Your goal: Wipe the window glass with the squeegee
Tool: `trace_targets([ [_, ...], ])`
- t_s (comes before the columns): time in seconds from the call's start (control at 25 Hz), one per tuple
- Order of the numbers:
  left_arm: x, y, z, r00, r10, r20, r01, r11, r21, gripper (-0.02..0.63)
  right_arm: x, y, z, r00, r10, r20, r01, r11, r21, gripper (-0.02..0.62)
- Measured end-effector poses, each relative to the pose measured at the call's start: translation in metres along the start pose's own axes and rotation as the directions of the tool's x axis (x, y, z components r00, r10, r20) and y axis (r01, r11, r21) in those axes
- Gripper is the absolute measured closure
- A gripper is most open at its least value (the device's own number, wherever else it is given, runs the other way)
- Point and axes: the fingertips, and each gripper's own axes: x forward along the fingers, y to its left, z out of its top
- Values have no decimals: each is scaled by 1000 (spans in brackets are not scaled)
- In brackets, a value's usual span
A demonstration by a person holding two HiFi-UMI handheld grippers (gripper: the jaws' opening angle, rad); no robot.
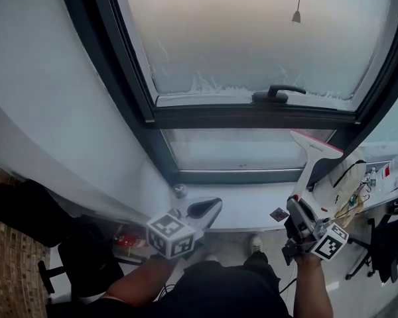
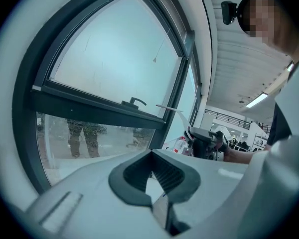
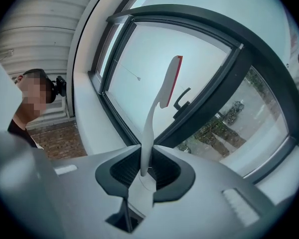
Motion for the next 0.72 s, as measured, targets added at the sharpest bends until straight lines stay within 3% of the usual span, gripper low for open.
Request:
trace_targets([
  [0.32,-8,-20,-12,999,-22,-26,22,1000,4,606,-8,15,-28,999,-5,-38,5,1000,-1,508],
  [0.72,-12,-63,-16,998,51,34,-52,999,9,606,-40,35,-26,990,61,-125,-67,997,-47,508],
])
